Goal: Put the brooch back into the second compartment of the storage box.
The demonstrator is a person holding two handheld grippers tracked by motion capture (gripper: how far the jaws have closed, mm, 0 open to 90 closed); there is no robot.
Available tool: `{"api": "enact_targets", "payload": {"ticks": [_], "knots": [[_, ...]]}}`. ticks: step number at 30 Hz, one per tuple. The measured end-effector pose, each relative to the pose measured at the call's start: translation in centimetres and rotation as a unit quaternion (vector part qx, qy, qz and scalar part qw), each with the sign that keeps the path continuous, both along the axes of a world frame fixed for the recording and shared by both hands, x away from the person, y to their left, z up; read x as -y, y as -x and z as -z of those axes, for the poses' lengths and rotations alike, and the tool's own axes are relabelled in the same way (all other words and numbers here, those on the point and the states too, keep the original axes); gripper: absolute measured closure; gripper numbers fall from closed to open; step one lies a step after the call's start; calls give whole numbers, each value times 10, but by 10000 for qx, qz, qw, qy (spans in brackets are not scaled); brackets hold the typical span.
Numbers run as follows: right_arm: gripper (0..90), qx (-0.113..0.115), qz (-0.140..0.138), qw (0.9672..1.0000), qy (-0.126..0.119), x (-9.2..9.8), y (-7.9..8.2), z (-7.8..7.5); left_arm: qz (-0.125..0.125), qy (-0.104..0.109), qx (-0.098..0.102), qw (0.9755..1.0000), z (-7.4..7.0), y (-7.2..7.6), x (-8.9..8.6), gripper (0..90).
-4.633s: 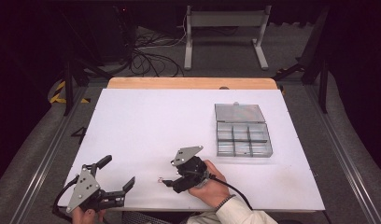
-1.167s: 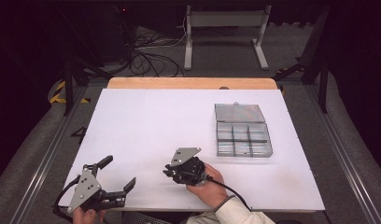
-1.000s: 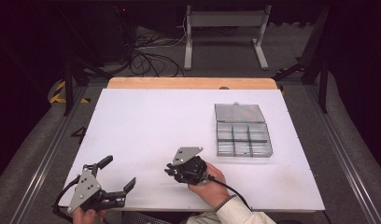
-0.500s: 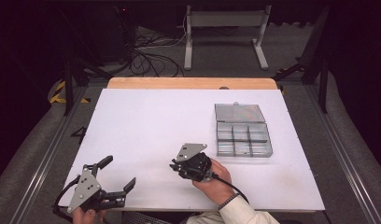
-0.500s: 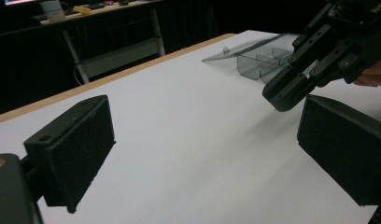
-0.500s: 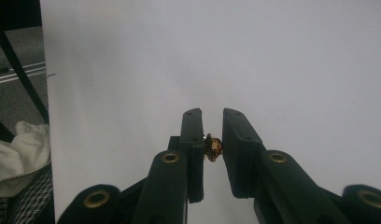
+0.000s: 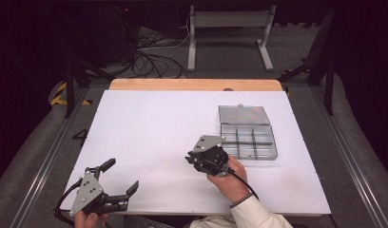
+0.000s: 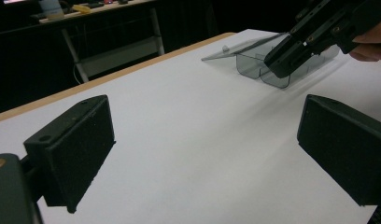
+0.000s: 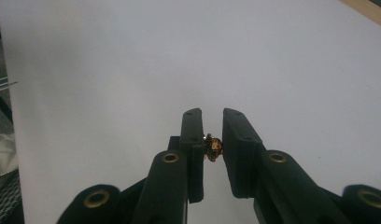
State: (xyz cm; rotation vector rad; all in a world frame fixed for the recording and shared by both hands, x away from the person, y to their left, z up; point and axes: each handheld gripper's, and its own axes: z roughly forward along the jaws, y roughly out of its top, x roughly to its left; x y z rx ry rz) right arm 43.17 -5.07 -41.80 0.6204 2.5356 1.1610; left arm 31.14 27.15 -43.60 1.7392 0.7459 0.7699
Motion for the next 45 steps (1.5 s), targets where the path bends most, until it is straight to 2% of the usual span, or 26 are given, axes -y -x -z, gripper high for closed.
{"api": "enact_targets", "payload": {"ticks": [11, 24, 36, 45], "knots": [[793, 24, 417, 9991, -71, 24, -10, -9, 3, -17, 0, 10000, 0, 0, 0, 45], [792, 91, 820, 9965, -146, 50, -18, -16, -1, 9, -13, 10000, 0, 0, 0, 45], [792, 140, 1221, 9921, -257, 80, -27, -20, -1, 6, -16, 10000, 0, 0, 0, 45], [793, 149, 1570, 9868, -371, 104, -32, -22, 3, 1, -20, 10000, 0, 0, 0, 45]]}}
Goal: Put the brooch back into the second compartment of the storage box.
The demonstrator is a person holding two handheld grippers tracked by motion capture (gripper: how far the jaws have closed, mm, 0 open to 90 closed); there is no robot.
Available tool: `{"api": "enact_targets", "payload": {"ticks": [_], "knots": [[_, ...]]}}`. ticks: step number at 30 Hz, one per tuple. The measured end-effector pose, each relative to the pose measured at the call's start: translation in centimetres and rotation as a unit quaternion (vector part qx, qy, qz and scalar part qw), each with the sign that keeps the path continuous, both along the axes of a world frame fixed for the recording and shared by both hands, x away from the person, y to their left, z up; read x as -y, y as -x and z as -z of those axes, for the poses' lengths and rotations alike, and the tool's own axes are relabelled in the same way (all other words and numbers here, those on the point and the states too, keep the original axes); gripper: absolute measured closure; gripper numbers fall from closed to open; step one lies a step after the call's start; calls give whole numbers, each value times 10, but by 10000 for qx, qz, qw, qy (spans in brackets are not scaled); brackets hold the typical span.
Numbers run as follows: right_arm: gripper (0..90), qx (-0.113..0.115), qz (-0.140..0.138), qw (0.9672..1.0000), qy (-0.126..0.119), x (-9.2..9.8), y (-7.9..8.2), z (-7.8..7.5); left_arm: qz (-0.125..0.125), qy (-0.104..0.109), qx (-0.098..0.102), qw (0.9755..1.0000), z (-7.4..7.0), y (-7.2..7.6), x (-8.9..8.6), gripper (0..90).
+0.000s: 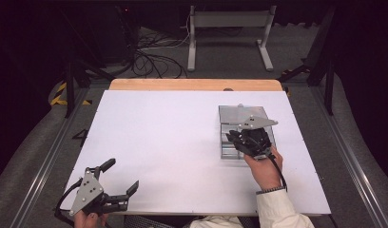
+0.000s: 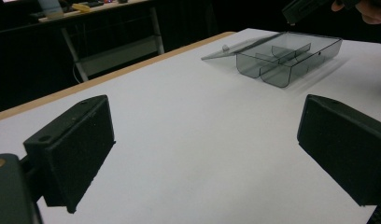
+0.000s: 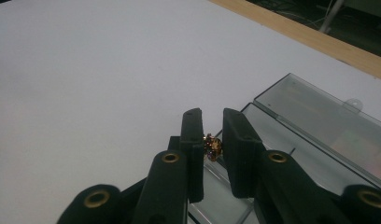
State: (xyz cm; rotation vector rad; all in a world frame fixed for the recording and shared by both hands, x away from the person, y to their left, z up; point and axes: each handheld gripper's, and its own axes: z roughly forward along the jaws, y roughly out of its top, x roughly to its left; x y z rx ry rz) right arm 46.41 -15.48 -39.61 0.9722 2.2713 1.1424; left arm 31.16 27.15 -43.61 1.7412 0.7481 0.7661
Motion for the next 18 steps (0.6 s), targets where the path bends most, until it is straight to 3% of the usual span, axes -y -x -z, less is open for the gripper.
{"api": "enact_targets", "payload": {"ticks": [18], "knots": [[793, 89, 415, 9991, 78, 22, -6, 1, -2, 4, -2, 10000, 0, 0, 0, 45]]}}
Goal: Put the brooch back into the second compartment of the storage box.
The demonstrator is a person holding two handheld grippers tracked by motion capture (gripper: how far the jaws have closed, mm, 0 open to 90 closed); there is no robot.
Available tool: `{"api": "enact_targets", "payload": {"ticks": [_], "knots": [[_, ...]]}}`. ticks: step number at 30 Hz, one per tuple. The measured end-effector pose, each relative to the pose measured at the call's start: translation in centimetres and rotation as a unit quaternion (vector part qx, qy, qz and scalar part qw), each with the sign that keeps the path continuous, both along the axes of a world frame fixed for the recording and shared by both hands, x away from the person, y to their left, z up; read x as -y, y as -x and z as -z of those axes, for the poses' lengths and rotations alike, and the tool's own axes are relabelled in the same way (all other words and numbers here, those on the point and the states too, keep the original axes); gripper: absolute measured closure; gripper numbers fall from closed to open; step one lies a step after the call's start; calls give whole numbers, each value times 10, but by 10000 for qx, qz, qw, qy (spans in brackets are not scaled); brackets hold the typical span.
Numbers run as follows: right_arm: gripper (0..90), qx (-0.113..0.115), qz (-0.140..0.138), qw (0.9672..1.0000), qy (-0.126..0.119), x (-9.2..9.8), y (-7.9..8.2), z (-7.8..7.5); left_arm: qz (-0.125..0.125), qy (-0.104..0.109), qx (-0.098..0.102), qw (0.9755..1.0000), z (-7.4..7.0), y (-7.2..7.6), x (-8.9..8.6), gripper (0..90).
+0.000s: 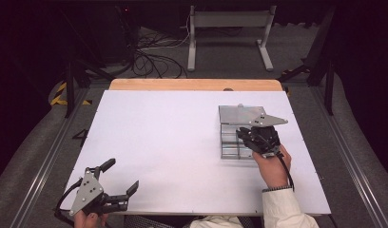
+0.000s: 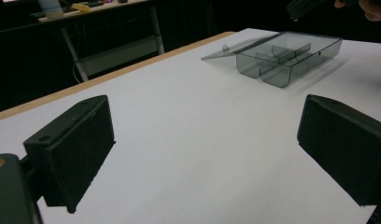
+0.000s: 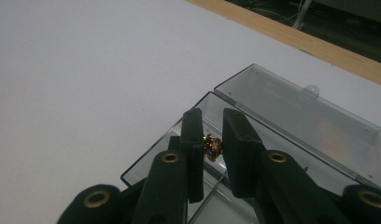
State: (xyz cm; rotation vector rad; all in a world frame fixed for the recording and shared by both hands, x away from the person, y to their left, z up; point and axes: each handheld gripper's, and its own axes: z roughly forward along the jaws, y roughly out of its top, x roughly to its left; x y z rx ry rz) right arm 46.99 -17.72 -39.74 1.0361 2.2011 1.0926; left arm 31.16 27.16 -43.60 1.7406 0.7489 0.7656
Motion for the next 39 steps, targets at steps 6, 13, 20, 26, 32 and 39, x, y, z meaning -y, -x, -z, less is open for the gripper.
{"api": "enact_targets", "payload": {"ticks": [6, 13, 20, 26, 32, 39], "knots": [[793, 3, 104, 9999, 56, 6, -1, 1, 3, -36, 12, 10000, 0, 0, 0, 45], [793, -129, 256, 9995, 118, 12, -8, 7, -7, -37, 17, 10000, 0, 0, 0, 45], [793, -370, 486, 9978, 249, 16, -22, 20, -42, -47, 8, 10000, 0, 1, -1, 45], [793, -479, 583, 9966, 342, 14, -30, 30, -59, -5, -39, 10000, 1, 1, 0, 45], [793, -538, 654, 9955, 428, 11, -35, 38, -57, -4, -42, 10000, 1, 1, 0, 45], [792, -639, 765, 9938, 490, 8, -41, 47, -50, -19, -50, 10000, 1, 1, 0, 44]]}}
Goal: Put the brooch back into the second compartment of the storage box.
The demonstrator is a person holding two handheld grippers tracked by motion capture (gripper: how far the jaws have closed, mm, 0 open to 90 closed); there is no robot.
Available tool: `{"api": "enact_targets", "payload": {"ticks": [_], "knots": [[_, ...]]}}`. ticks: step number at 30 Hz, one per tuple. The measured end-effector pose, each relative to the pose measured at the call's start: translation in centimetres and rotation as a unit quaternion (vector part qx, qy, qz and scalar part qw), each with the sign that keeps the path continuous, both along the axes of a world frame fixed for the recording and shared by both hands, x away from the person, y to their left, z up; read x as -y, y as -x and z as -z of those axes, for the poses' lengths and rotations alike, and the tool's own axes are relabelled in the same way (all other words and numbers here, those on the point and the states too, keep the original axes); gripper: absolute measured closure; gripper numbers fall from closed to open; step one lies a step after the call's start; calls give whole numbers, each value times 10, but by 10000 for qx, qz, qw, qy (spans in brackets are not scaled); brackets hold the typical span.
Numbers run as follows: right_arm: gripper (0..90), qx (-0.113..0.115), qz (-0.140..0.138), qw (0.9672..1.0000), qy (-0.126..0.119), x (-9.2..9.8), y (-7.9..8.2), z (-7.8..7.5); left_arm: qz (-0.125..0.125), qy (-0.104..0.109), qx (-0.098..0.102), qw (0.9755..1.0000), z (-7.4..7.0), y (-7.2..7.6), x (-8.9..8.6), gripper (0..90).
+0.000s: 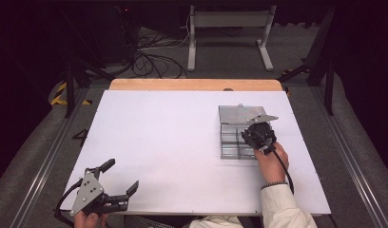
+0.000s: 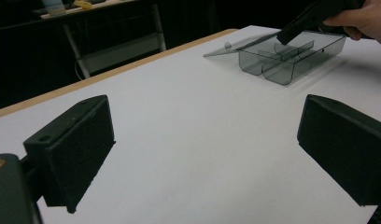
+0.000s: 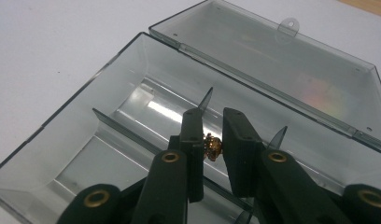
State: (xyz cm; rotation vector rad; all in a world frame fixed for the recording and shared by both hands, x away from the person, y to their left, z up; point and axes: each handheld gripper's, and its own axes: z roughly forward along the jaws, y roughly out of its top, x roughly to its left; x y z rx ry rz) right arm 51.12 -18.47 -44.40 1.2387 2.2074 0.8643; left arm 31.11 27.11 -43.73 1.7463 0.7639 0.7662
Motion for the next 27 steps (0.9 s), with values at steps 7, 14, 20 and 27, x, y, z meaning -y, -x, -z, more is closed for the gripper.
{"api": "enact_targets", "payload": {"ticks": [7, 14, 20, 27], "knots": [[792, -121, 52, 9999, -16, -1, -4, 5, 0, -7, -5, 10000, 0, 0, 0, 45], [792, -210, 115, 9997, 63, -1, -7, 9, -8, -3, 1, 10000, 0, -1, 0, 44], [792, -264, 193, 9994, 109, 0, -9, 12, -7, -6, -1, 10000, 0, -1, 0, 45], [790, -349, 221, 9990, 168, 1, -11, 14, -1, -8, -6, 10000, 0, -1, 0, 45]]}}
